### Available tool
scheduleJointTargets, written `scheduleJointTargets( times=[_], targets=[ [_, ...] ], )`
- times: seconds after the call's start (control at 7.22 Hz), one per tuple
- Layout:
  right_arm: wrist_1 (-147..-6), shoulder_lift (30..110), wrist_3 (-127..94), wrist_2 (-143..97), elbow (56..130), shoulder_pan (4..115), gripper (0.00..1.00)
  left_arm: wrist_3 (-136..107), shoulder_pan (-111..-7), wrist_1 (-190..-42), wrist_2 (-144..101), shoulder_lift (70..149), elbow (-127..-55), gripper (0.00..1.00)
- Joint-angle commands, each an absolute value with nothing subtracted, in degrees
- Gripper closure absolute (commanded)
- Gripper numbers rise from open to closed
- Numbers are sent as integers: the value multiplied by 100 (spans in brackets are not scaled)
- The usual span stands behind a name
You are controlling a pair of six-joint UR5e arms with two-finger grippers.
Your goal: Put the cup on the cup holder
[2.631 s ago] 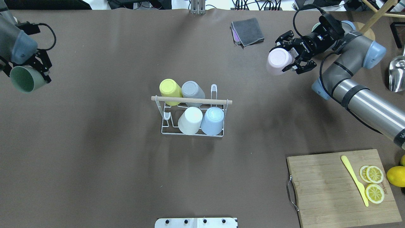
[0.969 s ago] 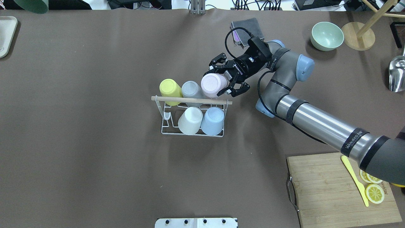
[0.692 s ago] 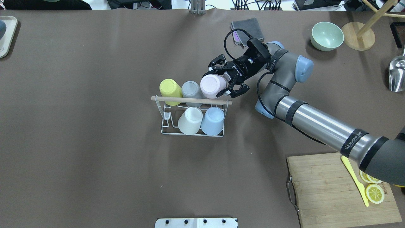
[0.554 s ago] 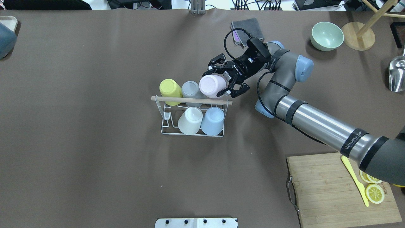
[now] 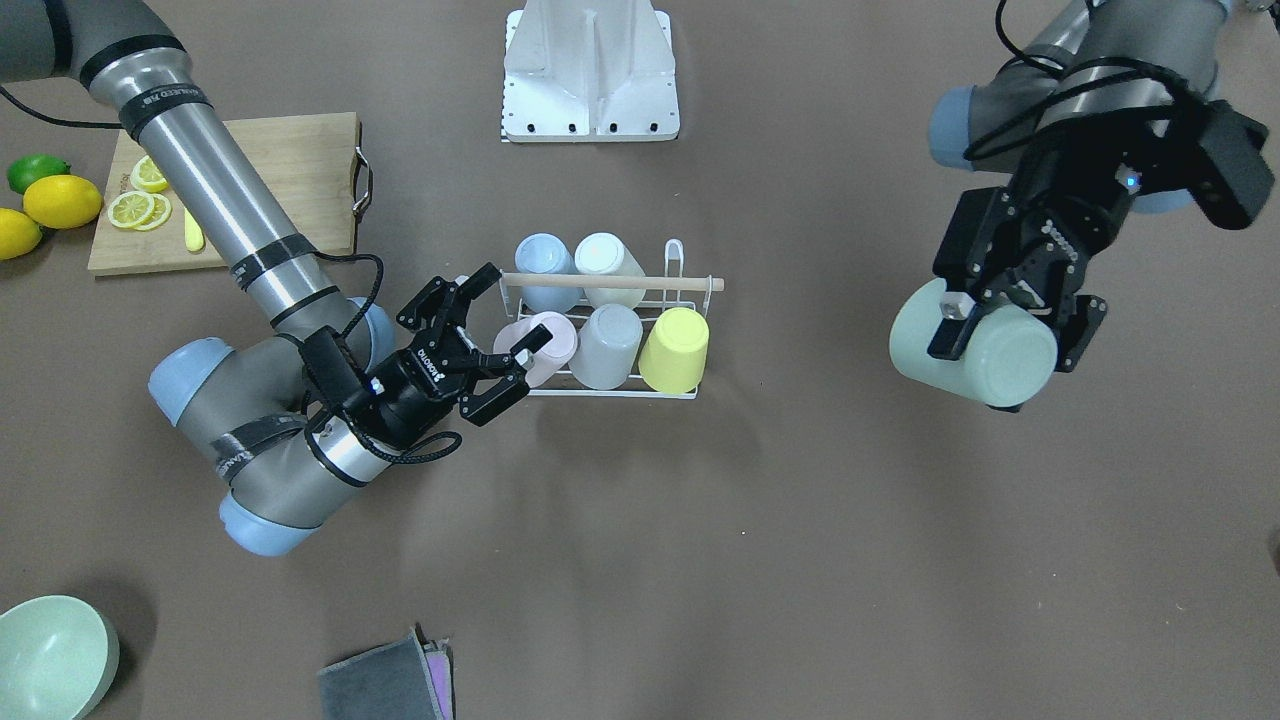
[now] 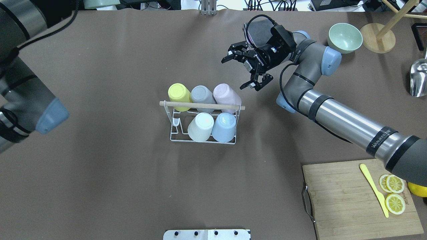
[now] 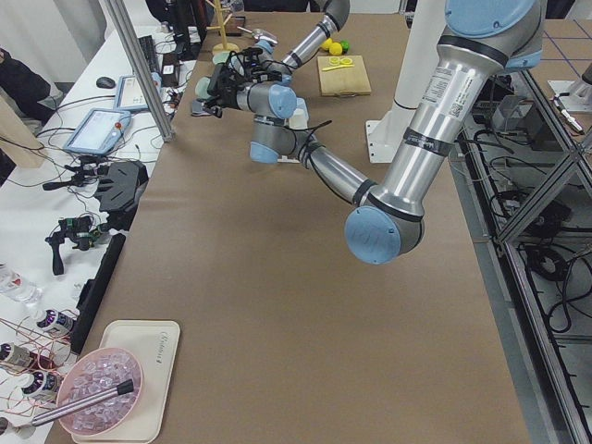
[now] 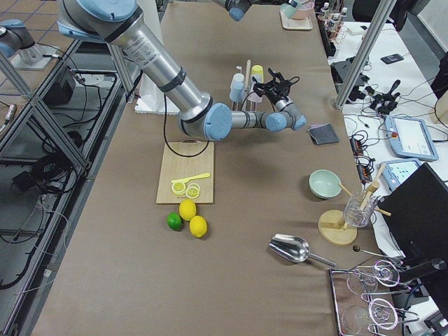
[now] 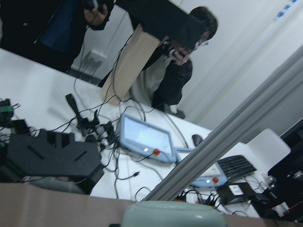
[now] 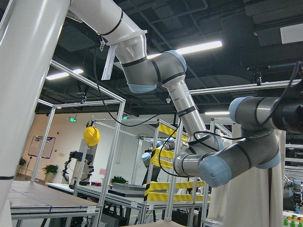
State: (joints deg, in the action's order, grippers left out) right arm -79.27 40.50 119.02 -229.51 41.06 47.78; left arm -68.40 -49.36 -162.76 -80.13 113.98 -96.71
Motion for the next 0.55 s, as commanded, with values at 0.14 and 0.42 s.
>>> scheduleJointTargets(
  times=[0.14,0.42],
  targets=[
    [-8051,4648,10133,-22966,4298,5403,0,-5705,-3027,-16392,-5777,11697,-9598,100],
    [-8399,5034,7144,-22966,4909,5798,0,-5329,-2394,-16409,-4936,11751,-9624,100]
  ],
)
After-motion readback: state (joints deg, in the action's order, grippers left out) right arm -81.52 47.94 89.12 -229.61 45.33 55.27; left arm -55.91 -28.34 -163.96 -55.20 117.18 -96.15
